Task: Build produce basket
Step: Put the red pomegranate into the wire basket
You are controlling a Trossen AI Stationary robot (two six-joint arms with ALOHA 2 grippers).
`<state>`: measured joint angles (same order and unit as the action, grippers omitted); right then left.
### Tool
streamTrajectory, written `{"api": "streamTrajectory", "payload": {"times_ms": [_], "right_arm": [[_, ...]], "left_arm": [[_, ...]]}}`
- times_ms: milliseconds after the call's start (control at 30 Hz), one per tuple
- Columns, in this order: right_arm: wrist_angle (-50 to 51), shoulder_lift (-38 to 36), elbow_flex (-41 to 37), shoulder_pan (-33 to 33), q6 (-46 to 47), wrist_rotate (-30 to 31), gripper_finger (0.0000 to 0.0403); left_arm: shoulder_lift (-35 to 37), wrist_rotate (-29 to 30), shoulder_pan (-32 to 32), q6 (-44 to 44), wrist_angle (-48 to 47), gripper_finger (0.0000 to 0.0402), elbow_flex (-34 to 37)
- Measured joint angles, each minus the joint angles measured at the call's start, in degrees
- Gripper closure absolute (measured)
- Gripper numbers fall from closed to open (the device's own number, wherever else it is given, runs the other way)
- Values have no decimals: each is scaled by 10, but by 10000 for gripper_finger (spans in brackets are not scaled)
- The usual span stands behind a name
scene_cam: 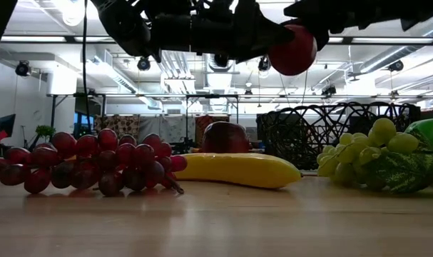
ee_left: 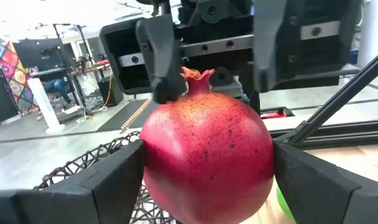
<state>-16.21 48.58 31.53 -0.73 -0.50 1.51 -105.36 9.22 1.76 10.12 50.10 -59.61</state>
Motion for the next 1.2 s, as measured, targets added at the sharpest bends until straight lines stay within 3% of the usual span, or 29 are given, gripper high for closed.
{"api": "streamTrajectory", "payload": {"times_ms": [333,433,633,800,1100,1200], "right_arm": [[162,-12,79,0,-6,3,184],[203,-13,91,0,-12,32,184],[205,-12,90,0,-32,41,196],[204,-13,89,0,-39,40,242],[206,-13,89,0,-43,40,378],[206,-13,89,0,-46,41,385]], "left_arm": [[1,-2,0,10,-1,93,0],[1,-2,0,11,-1,93,0],[1,-2,1,10,10,93,0],[1,1,1,9,15,93,0],[1,1,1,8,16,93,0],[1,1,1,8,16,93,0]]}}
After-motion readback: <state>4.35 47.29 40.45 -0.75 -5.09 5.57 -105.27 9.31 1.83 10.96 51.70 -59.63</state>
